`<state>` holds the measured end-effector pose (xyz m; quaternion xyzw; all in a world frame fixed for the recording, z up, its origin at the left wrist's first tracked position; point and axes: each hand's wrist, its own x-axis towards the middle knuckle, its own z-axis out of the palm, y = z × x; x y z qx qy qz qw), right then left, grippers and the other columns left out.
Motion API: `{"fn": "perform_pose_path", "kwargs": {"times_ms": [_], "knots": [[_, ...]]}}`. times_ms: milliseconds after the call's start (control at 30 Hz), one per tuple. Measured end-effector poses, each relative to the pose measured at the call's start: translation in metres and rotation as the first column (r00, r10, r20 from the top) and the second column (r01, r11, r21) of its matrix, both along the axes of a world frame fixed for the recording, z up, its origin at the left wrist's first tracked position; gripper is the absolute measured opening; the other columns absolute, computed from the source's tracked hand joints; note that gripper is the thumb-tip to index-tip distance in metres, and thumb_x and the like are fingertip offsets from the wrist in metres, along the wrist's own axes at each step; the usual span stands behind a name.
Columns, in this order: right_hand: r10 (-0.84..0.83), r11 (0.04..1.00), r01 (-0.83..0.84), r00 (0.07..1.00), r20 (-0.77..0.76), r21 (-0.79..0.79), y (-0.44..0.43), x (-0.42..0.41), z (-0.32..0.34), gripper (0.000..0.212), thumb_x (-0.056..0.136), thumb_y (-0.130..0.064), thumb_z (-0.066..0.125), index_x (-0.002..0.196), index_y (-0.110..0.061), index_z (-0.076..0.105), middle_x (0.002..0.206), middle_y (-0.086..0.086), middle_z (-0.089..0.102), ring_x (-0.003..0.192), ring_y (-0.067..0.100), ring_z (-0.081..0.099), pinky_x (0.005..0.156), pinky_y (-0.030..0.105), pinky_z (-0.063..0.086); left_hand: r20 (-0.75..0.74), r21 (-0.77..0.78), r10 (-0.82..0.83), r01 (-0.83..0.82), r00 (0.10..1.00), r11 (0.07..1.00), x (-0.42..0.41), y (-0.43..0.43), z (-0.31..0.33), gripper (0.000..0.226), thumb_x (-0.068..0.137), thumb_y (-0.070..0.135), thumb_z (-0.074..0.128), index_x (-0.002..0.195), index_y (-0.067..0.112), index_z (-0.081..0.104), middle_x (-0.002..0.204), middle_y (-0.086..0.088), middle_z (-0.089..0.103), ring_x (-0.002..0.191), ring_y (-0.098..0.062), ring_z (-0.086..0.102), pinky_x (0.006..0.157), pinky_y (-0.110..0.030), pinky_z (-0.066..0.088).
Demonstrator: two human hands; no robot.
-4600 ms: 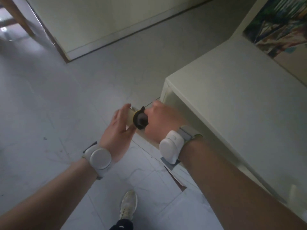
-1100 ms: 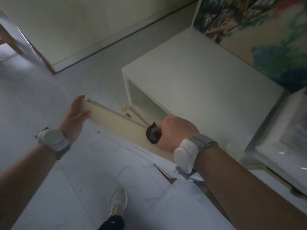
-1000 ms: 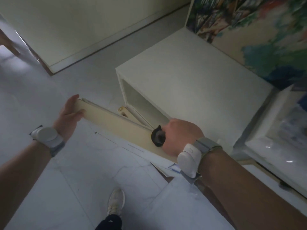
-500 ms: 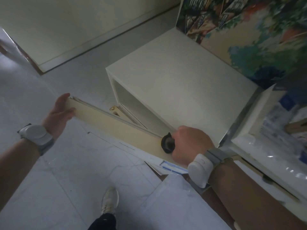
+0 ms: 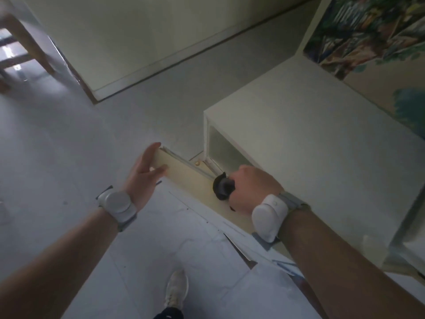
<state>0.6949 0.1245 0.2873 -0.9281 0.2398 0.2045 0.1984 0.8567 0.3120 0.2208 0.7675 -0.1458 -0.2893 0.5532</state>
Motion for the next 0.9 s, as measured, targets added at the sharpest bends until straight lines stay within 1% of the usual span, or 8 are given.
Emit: {"fn": "perform_pose_path", "kwargs": {"times_ms": [33, 133, 267, 367, 500, 667, 767, 900], "knots": [[0.012, 1.000, -0.012, 1.000, -0.001, 0.004, 0.004, 0.014, 0.000, 0.027, 0.081, -0.023, 0.062, 0.107, -0.014, 0.064, 0.102, 0.006, 0.051, 0.081, 0.024, 0.051, 0.069, 0.031, 0.043, -0.003, 0.001, -0.003, 0.003, 1.000, 1.000, 0.000, 0.001, 0.000, 0.060, 0.073, 0.024, 0.061, 0.131, 0.031, 0.046, 0.144, -0.016, 0.040, 0.131, -0.039, 0.038, 0.104, -0.046, 0.040], [0.048, 0.999, -0.048, 0.999, 0.006, 0.011, 0.015, 0.051, -0.001, 0.029, 0.081, -0.023, 0.062, 0.108, -0.013, 0.064, 0.105, 0.008, 0.056, 0.087, 0.028, 0.056, 0.072, 0.032, 0.047, 0.029, 0.035, -0.023, 0.022, 0.999, 0.999, 0.001, 0.002, -0.003, 0.064, 0.075, 0.026, 0.058, 0.137, 0.030, 0.043, 0.137, -0.004, 0.043, 0.127, -0.033, 0.042, 0.107, -0.058, 0.037], [0.067, 0.998, -0.068, 0.996, 0.053, -0.001, 0.033, 0.095, -0.004, 0.027, 0.081, -0.023, 0.064, 0.106, -0.012, 0.065, 0.100, 0.010, 0.062, 0.082, 0.027, 0.059, 0.073, 0.034, 0.052, 0.089, 0.067, -0.048, 0.042, 0.995, 0.997, 0.006, 0.007, -0.005, 0.064, 0.078, 0.028, 0.052, 0.140, 0.036, 0.039, 0.136, 0.011, 0.043, 0.126, -0.012, 0.043, 0.111, -0.049, 0.036], [0.058, 0.998, -0.058, 0.996, 0.072, -0.003, 0.041, 0.117, -0.009, 0.025, 0.080, -0.023, 0.064, 0.104, -0.014, 0.066, 0.099, 0.011, 0.064, 0.082, 0.026, 0.061, 0.078, 0.038, 0.056, 0.070, 0.041, -0.048, 0.045, 0.996, 0.998, 0.004, 0.007, -0.006, 0.071, 0.075, 0.020, 0.047, 0.143, 0.034, 0.037, 0.145, 0.010, 0.041, 0.137, -0.011, 0.036, 0.116, -0.046, 0.028], [0.050, 0.999, -0.050, 0.991, 0.126, -0.004, 0.049, 0.137, -0.017, 0.027, 0.079, -0.026, 0.064, 0.104, -0.017, 0.066, 0.094, 0.007, 0.060, 0.079, 0.024, 0.056, 0.074, 0.034, 0.051, 0.106, 0.092, -0.069, 0.060, 0.992, 0.994, 0.005, 0.011, -0.007, 0.071, 0.077, 0.021, 0.045, 0.145, 0.037, 0.033, 0.150, 0.012, 0.037, 0.140, -0.006, 0.031, 0.119, -0.040, 0.024], [0.050, 0.999, -0.048, 0.987, 0.152, -0.022, 0.049, 0.144, -0.019, 0.027, 0.079, -0.029, 0.060, 0.103, -0.017, 0.065, 0.086, 0.006, 0.054, 0.073, 0.024, 0.053, 0.063, 0.031, 0.040, 0.139, 0.065, -0.109, 0.101, 0.984, 0.993, 0.007, 0.009, -0.005, 0.069, 0.077, 0.015, 0.046, 0.144, 0.031, 0.038, 0.146, 0.006, 0.044, 0.138, -0.011, 0.037, 0.116, -0.043, 0.029], [0.038, 0.999, -0.040, 0.987, 0.156, 0.012, 0.044, 0.141, -0.018, 0.026, 0.079, -0.030, 0.061, 0.101, -0.017, 0.065, 0.088, 0.007, 0.059, 0.073, 0.024, 0.055, 0.063, 0.031, 0.041, 0.121, 0.024, -0.120, 0.118, 0.985, 0.993, 0.006, 0.004, -0.001, 0.067, 0.078, 0.007, 0.048, 0.142, 0.026, 0.042, 0.144, 0.000, 0.046, 0.137, -0.018, 0.039, 0.115, -0.049, 0.030], [0.037, 0.999, -0.041, 0.990, 0.136, 0.026, 0.041, 0.122, -0.013, 0.024, 0.078, -0.032, 0.063, 0.096, -0.017, 0.063, 0.089, 0.007, 0.063, 0.067, 0.021, 0.055, 0.061, 0.030, 0.042, 0.051, 0.027, -0.079, 0.078, 0.996, 0.997, 0.003, 0.001, 0.002, 0.064, 0.088, -0.006, 0.046, 0.146, 0.018, 0.035, 0.148, -0.005, 0.039, 0.137, -0.023, 0.036, 0.116, -0.050, 0.027]]}}
